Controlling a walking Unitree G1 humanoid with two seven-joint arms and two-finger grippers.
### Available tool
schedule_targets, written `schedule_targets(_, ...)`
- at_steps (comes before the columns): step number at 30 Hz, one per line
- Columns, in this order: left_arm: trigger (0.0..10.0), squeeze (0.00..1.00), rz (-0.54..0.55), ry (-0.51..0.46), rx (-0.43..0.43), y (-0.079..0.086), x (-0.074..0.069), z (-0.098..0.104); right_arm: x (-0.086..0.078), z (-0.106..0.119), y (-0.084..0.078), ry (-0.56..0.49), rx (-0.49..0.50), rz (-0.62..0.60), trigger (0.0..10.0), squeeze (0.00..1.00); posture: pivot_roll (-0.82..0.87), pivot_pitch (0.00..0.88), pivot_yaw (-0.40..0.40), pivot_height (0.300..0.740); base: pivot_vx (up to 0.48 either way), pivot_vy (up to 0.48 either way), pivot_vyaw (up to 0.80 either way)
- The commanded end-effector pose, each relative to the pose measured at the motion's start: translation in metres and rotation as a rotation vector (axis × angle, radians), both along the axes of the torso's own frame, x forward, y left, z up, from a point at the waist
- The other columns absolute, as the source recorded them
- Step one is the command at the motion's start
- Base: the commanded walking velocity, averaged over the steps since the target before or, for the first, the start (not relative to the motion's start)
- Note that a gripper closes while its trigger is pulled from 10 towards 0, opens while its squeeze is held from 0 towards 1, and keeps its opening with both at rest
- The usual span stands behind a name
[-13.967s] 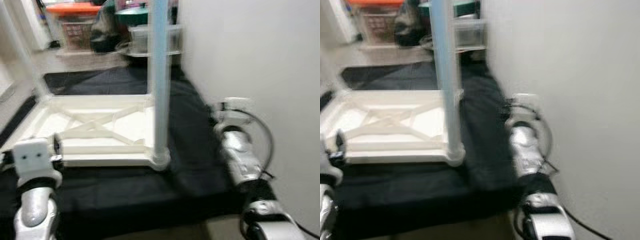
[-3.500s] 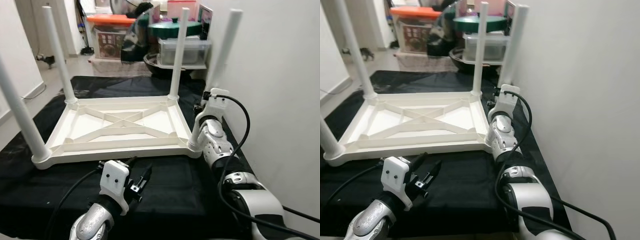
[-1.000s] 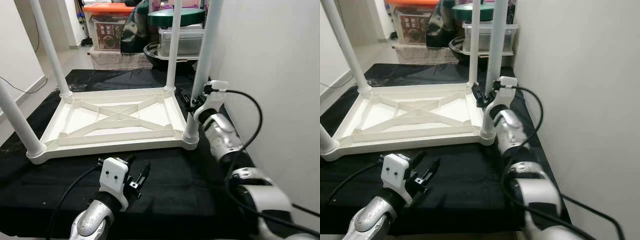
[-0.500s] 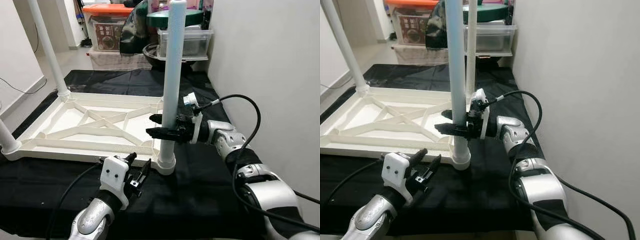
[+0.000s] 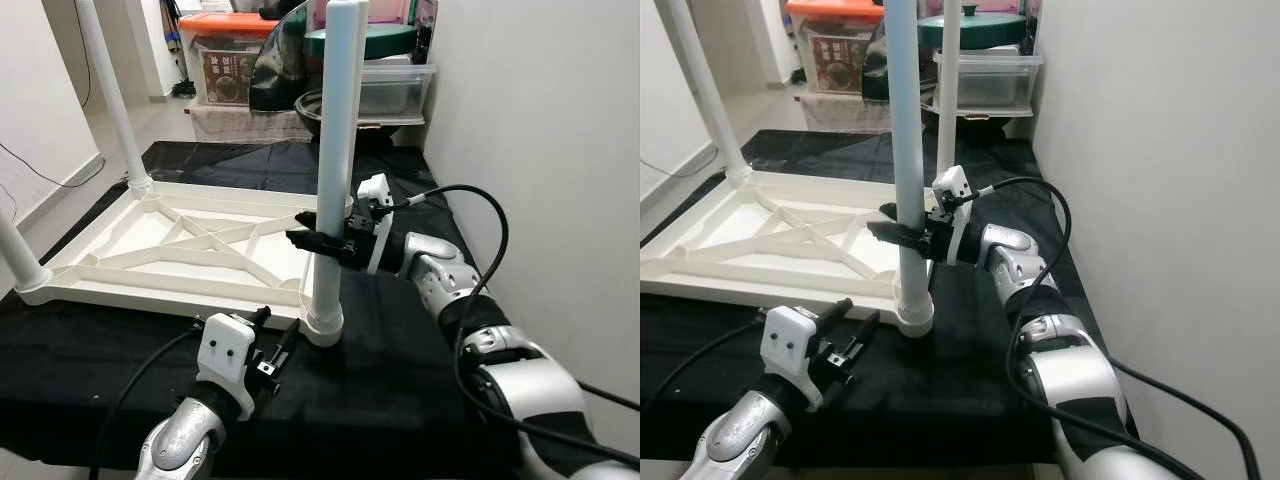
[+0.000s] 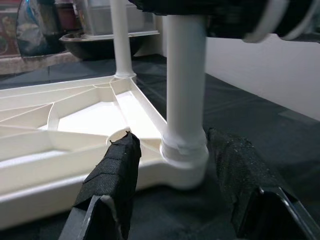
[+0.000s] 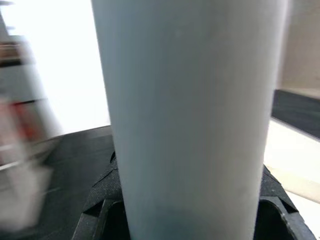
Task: Building children table
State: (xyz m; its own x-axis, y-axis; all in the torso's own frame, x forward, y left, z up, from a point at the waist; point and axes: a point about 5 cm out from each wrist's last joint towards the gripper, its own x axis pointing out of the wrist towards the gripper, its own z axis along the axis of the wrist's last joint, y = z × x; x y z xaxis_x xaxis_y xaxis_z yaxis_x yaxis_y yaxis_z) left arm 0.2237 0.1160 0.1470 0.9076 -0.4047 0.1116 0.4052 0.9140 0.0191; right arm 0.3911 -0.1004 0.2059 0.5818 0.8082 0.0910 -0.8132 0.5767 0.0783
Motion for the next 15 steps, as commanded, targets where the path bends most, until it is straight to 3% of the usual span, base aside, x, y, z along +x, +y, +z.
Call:
schedule_targets(1,10.0,0.00,0.007,0.001,0.006,0.002,0.000,-0.001,0.014,-0.020,-0.040,0.137,0.027,-0.601,0.0,0.00,-0.01,0.000,-0.030,0.740,0.000,0.000,0.00)
schedule_targets(2,10.0,0.00,0.004,0.003,0.005,0.001,0.000,-0.002,0.016,-0.026,-0.055,0.170,0.006,-0.818,0.0,0.00,-0.01,0.000,-0.030,0.740,0.000,0.000,0.00)
schedule_targets(3,10.0,0.00,0.004,0.003,0.005,0.001,0.000,-0.002,0.016,-0.026,-0.055,0.170,0.006,-0.818,0.0,0.00,-0.01,0.000,-0.030,0.740,0.000,0.000,0.00)
schedule_targets(4,10.0,0.00,-0.001,0.004,0.006,0.000,0.000,-0.002,0.013,-0.032,-0.072,0.185,-0.046,-1.018,0.0,0.00,-0.01,0.000,-0.030,0.740,0.000,0.000,0.00)
schedule_targets(5,10.0,0.00,-0.001,0.004,0.006,0.000,0.000,-0.002,0.013,-0.032,-0.072,0.185,-0.046,-1.018,0.0,0.00,-0.01,0.000,-0.030,0.740,0.000,0.000,0.00)
schedule_targets(6,10.0,0.00,-0.003,0.005,0.006,-0.001,0.000,-0.002,0.009,-0.037,-0.081,0.196,-0.068,-1.138,0.0,0.00,-0.01,0.000,-0.029,0.740,0.000,0.000,0.00)
schedule_targets(8,10.0,0.00,-0.003,0.005,0.006,-0.001,0.000,-0.002,0.009,-0.037,-0.081,0.196,-0.068,-1.138,0.0,0.00,-0.01,0.000,-0.029,0.740,0.000,0.000,0.00)
schedule_targets(9,10.0,0.00,-0.003,0.004,0.008,-0.001,0.000,-0.002,0.004,-0.040,-0.084,0.191,-0.093,-1.246,0.0,0.00,-0.01,0.000,-0.027,0.740,0.000,0.000,0.00)
schedule_targets(15,10.0,0.00,-0.001,0.003,0.007,-0.001,-0.001,-0.002,0.000,-0.043,-0.073,0.221,-0.082,-1.291,0.0,0.00,-0.01,0.000,-0.032,0.740,0.000,0.000,0.00)
